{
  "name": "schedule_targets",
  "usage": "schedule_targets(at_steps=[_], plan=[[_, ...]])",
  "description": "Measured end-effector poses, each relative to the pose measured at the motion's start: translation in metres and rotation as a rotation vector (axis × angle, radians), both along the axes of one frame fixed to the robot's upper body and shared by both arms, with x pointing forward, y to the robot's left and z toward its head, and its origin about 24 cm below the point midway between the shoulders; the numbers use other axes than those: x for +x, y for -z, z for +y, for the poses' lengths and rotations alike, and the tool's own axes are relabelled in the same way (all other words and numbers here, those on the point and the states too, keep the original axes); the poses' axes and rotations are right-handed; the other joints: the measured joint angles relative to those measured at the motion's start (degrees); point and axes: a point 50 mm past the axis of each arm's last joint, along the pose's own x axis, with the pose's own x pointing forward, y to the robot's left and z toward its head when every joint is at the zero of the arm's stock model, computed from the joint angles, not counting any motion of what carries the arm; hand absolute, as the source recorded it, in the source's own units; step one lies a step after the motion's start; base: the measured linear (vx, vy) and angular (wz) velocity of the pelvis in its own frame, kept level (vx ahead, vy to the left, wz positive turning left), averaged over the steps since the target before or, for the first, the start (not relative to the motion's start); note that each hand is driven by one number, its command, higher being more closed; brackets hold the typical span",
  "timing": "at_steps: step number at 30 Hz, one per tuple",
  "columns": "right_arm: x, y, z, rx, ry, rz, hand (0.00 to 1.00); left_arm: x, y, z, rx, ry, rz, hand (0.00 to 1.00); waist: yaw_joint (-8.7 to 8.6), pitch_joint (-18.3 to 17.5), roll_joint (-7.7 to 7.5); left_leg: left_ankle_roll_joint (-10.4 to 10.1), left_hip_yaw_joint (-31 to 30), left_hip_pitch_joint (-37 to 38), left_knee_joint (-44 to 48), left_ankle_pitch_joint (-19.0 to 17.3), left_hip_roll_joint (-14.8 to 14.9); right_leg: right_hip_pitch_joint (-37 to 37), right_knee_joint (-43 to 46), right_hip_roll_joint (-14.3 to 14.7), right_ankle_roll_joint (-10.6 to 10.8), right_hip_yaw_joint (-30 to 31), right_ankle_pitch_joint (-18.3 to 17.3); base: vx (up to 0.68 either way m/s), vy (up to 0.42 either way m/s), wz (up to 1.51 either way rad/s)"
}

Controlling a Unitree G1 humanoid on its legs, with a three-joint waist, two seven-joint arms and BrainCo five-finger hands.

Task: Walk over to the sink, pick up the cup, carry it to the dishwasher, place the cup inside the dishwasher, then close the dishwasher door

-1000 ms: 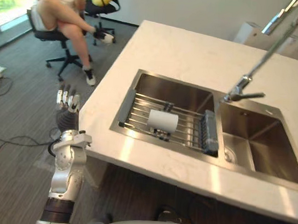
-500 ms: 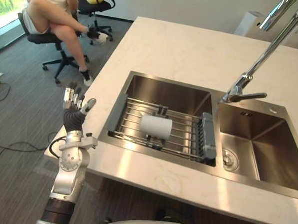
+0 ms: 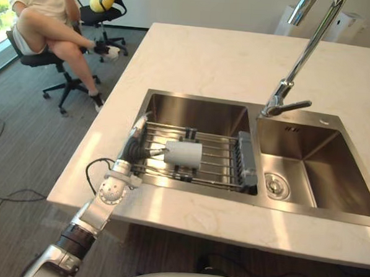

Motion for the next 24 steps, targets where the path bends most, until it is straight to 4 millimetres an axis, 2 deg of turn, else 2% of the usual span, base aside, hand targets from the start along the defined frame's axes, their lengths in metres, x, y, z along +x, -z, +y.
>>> schedule_targets(at_steps=[3,6,9,13,18,24], plan=[[-0.01,0.001,-0.003,0.002,0.049,0.029,0.0,-0.005,0.003,-0.027,0.115,0.134,-0.028,0.0,-0.46,0.04,0.07,-0.01,1.29,0.85,-0.59,0.0,-0.01,0.01,0.05,0.07,0.03,1.19,0.22,-0.02,-0.002,-0.16],[-0.015,0.001,-0.005,0.005,0.083,0.028,0.0,-0.007,0.007,-0.045,0.22,0.205,-0.042,0.0,-2.72,0.04,0.06,-0.02,2.03,1.38,-1.02,-0.03,-0.13,-0.1,0.16,0.08,0.05,1.88,0.23,-0.03,-0.003,-0.15],[-0.018,0.001,-0.007,0.01,0.112,0.011,0.0,-0.003,0.016,-0.048,0.337,0.21,-0.063,0.0,-4.05,0.09,0.11,-0.04,3.13,1.39,-1.03,-0.15,-0.08,-0.82,0.3,0.16,0.04,2.92,0.25,-0.04,-0.01,-0.19],[-0.02,0.0,-0.009,0.012,0.132,-0.01,0.0,-0.009,0.025,-0.06,0.431,0.26,-0.099,0.0,-4.56,0.21,0.05,-0.04,3.79,1.46,-1.05,-0.19,-0.03,-1.25,0.66,0.28,0.03,3.62,0.23,-0.03,-0.02,-0.07],[-0.019,0.0,-0.007,0.02,0.145,-0.019,0.0,0.002,0.028,-0.055,0.53,0.167,-0.119,0.0,-5.45,0.3,0.01,-0.02,4.91,1.93,-1.06,-0.2,-0.07,-1.82,2.21,0.23,-0.06,4.41,-0.16,-0.04,-0.015,-0.07],[-0.02,0.0,-0.005,0.025,0.146,-0.023,0.0,0.004,0.031,-0.051,0.559,0.123,-0.156,0.0,-5.73,0.35,-0.02,0.15,6.33,2.63,-1.39,-0.37,-0.15,-2.12,3.13,0.11,-0.35,5.53,-0.74,-0.05,-0.009,-0.08]])
